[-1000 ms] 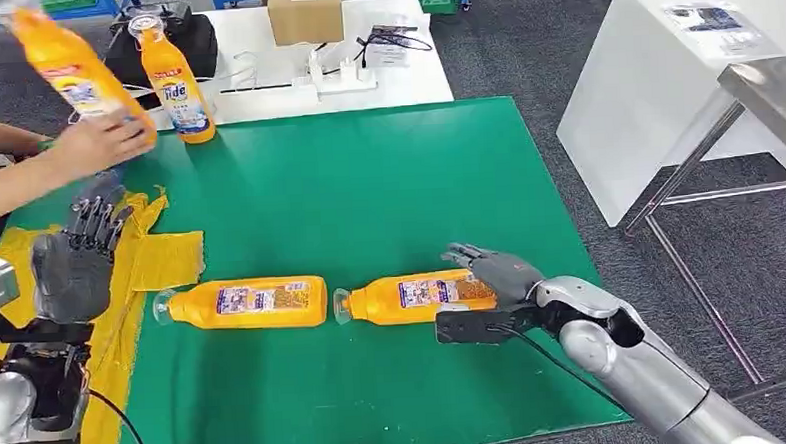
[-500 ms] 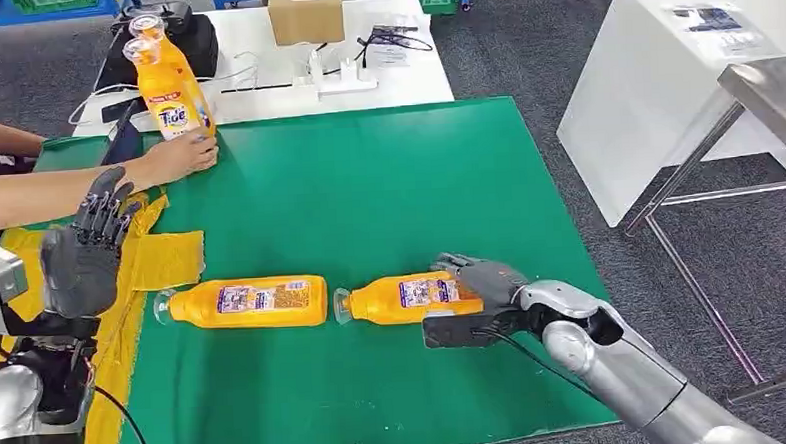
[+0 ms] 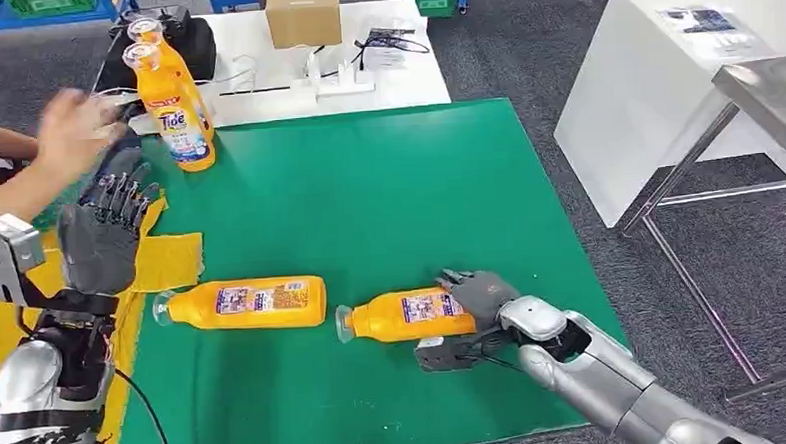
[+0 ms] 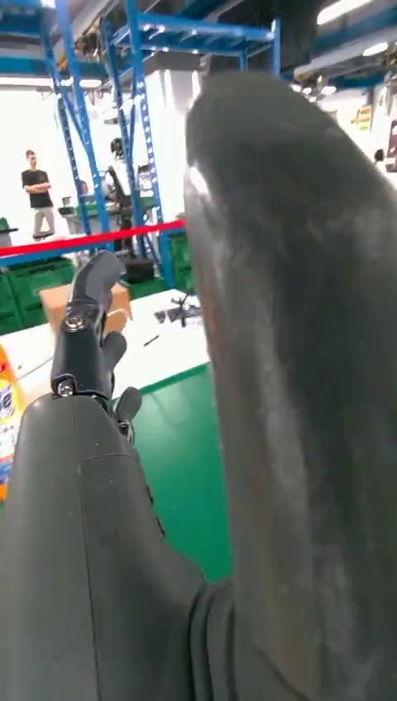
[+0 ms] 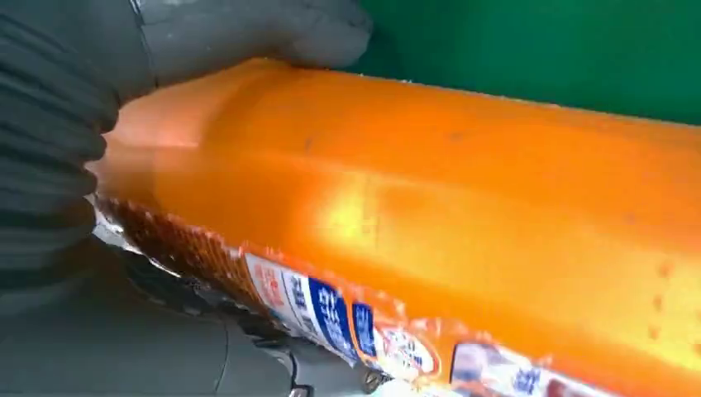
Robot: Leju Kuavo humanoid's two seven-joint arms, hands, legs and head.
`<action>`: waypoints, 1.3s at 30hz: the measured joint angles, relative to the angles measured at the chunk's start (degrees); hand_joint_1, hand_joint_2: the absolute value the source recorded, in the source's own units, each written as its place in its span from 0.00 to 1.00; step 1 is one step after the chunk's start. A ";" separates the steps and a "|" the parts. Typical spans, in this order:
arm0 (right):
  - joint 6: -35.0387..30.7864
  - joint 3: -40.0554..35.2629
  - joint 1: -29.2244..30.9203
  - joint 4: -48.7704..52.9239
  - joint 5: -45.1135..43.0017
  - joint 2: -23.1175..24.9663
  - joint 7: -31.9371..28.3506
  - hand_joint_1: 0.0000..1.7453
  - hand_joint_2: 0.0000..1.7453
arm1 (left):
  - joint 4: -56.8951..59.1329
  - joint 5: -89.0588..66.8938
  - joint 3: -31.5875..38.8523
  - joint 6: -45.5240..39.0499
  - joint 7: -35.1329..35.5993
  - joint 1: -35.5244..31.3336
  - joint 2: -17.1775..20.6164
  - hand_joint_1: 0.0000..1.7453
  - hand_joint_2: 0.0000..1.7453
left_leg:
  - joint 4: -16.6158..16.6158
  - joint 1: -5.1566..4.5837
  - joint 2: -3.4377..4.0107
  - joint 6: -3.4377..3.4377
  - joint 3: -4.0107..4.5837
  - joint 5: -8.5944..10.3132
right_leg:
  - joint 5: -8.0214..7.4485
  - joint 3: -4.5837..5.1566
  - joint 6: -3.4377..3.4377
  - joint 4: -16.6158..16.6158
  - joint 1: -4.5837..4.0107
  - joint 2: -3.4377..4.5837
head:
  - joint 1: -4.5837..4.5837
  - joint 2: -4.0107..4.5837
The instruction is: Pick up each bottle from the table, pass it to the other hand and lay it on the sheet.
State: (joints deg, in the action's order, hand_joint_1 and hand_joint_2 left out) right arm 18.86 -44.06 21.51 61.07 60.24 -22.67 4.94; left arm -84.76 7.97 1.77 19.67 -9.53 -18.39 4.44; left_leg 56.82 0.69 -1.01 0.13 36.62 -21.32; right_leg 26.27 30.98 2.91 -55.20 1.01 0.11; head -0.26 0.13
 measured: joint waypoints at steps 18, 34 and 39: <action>-0.89 4.89 -2.33 -2.54 -0.82 1.93 1.51 1.00 1.00 | 1.09 1.60 -1.18 -1.24 1.66 -0.63 -0.44 0.00 0.00 | -0.01 -0.04 0.34 0.23 -0.71 0.12 | -0.08 -0.74 0.02 0.09 0.03 0.29 | 0.00 0.00; -22.47 29.29 -22.62 41.64 -27.78 15.39 -0.92 1.00 1.00 | -12.55 9.38 0.61 1.49 6.19 15.55 -1.73 0.00 1.00 | -0.02 -0.03 -0.08 0.07 0.58 0.18 | -0.03 0.30 0.07 -0.04 0.00 -0.02 | 0.00 0.00; -22.43 27.65 -24.99 46.31 -26.16 16.50 -1.58 1.00 1.00 | -16.26 9.31 -2.01 1.97 6.14 17.71 -2.05 0.00 1.00 | -0.02 -0.04 -0.14 0.08 0.62 0.17 | -0.03 0.32 0.08 -0.03 0.01 -0.03 | 0.00 0.00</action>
State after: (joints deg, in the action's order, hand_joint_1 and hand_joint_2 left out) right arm -3.56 -16.41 -3.48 107.38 34.07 -6.16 3.36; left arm -101.02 17.29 -0.24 21.64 -3.39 -0.67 2.38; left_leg 56.81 0.65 -1.14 0.21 37.24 -21.14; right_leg 26.25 31.30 2.99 -55.23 1.02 0.08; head -0.26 0.13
